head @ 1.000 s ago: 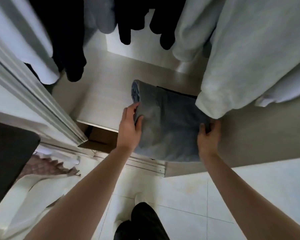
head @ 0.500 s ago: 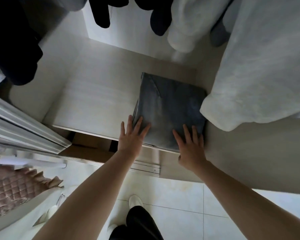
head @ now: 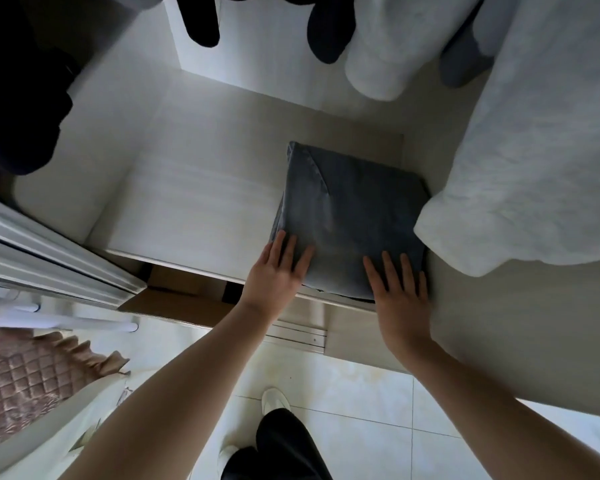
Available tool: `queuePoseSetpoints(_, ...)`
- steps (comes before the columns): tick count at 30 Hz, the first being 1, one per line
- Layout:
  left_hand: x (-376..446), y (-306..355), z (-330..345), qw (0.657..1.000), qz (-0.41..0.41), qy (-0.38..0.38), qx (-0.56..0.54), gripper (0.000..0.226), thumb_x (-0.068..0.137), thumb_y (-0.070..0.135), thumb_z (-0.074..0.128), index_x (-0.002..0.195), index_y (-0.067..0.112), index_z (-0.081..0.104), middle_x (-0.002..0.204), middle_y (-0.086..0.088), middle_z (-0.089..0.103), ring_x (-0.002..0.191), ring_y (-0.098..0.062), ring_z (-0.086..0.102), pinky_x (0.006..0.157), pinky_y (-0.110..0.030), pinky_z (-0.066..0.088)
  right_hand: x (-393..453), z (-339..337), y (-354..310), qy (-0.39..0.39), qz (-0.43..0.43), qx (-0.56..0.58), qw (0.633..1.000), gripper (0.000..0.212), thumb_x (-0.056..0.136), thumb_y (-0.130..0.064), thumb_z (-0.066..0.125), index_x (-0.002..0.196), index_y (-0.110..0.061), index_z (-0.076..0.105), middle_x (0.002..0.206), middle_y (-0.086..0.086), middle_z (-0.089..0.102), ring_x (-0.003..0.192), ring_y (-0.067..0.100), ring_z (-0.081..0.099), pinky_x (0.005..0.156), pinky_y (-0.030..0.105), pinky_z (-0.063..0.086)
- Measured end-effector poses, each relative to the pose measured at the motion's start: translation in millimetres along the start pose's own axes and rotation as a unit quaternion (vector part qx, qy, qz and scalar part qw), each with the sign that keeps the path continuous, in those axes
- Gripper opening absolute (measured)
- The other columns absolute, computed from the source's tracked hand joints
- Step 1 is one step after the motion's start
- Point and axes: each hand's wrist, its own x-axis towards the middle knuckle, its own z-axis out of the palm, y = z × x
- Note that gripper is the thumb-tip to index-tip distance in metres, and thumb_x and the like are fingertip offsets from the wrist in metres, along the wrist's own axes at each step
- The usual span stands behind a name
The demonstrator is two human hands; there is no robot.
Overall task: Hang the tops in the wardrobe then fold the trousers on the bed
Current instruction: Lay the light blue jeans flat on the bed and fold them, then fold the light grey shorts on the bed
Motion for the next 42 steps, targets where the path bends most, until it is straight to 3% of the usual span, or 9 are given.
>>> queuePoseSetpoints(4,-14.6,13.4,-6.2,0.982,-0.050,-0.179,0.003,0.078,0.099,0.036,0.046,0.154,0.031,-0.008,0.161,-0.017,-0.009,0.149,-0.037,-0.009,0.113,-0.065,0.002,-8.2,3.8,-0.1,-0.110,-0.041,0.008,0.993,0.071,0.074,-0.012,0.051,0.144,-0.019,0.039,0.148,0.016,0.040,0.133,0.044,0.038,0.093,0.058,0.044)
queuePoseSetpoints(6,-14.6,16.7,-18.6,0.975,-0.074,-0.209,0.003,0.079,0.100,0.036,0.043,0.153,0.032,-0.015,0.162,-0.014,-0.015,0.147,-0.035,-0.019,0.116,-0.063,-0.003,-3.3,-6.3,-4.2,-0.137,-0.029,0.004,0.990,0.084,0.069,-0.011,0.062,0.148,-0.018,0.034,0.152,0.018,0.033,0.137,0.046,0.030,0.098,0.060,0.037)
queuePoseSetpoints(10,-31.1,14.7,-43.9,0.964,-0.095,-0.247,-0.026,0.073,0.100,0.024,0.042,0.155,0.028,-0.005,0.163,-0.012,-0.012,0.149,-0.035,-0.013,0.119,-0.057,0.004,-15.0,-28.7,-13.0,-0.172,-0.040,0.011,0.984,0.079,0.084,-0.015,0.056,0.152,-0.012,0.016,0.157,0.015,0.022,0.143,0.043,0.015,0.115,0.053,0.017)
queuePoseSetpoints(16,-110.2,20.1,-92.1,0.967,-0.133,-0.189,-0.107,0.070,0.096,0.017,0.051,0.155,0.019,0.013,0.159,-0.007,0.027,0.148,-0.030,0.020,0.114,-0.041,0.034,-70.6,-71.5,-32.4,-0.147,-0.095,0.078,0.982,0.074,0.069,-0.016,0.074,0.136,-0.002,0.048,0.135,0.017,0.055,0.127,0.039,0.050,0.100,0.046,0.046)
queuePoseSetpoints(21,-197.1,43.1,-148.1,0.955,-0.193,-0.065,-0.216,0.051,0.093,0.015,0.057,0.143,0.018,0.047,0.120,-0.003,0.068,0.112,-0.020,0.063,0.092,-0.032,0.055,-120.1,-140.4,-72.8,-0.081,-0.191,0.172,0.963,0.056,0.080,-0.016,0.069,0.132,-0.005,0.052,0.126,0.013,0.061,0.122,0.030,0.055,0.101,0.038,0.046)
queuePoseSetpoints(25,-266.1,72.4,-187.2,0.929,-0.267,0.018,-0.256,0.041,0.087,0.009,0.063,0.128,0.016,0.063,0.088,0.001,0.073,0.085,-0.019,0.068,0.071,-0.032,0.059,-157.5,-190.9,-106.1,-0.092,-0.273,0.249,0.925,0.047,0.097,-0.025,0.049,0.142,-0.016,0.041,0.134,0.003,0.054,0.128,0.020,0.047,0.105,0.030,0.038)
queuePoseSetpoints(29,-319.1,108.9,-229.4,0.847,-0.439,0.064,-0.293,0.037,0.101,0.022,0.046,0.137,0.025,0.054,0.112,0.007,0.068,0.107,-0.012,0.059,0.088,-0.027,0.049,-182.4,-219.5,-125.3,-0.095,-0.368,0.280,0.882,0.044,0.098,-0.026,0.047,0.140,-0.015,0.042,0.128,0.002,0.056,0.122,0.018,0.050,0.100,0.030,0.045)
queuePoseSetpoints(33,-369.4,163.8,-258.0,0.742,-0.595,0.141,-0.276,0.033,0.100,0.024,0.050,0.131,0.026,0.060,0.113,0.006,0.067,0.104,-0.014,0.062,0.084,-0.026,0.049,-210.7,-243.3,-135.6,-0.122,-0.475,0.303,0.817,0.043,0.100,-0.028,0.043,0.142,-0.018,0.039,0.131,-0.002,0.053,0.120,0.013,0.051,0.096,0.023,0.042)
queuePoseSetpoints(42,-453.4,347.5,-280.1,0.439,-0.827,0.284,-0.204,0.028,0.097,0.024,0.052,0.123,0.031,0.062,0.095,0.010,0.066,0.092,-0.008,0.061,0.083,-0.031,0.050,-313.4,-267.2,-143.9,-0.156,-0.708,0.248,0.642,0.040,0.100,-0.027,0.042,0.139,-0.020,0.040,0.125,-0.003,0.054,0.110,0.011,0.053,0.083,0.016,0.036)
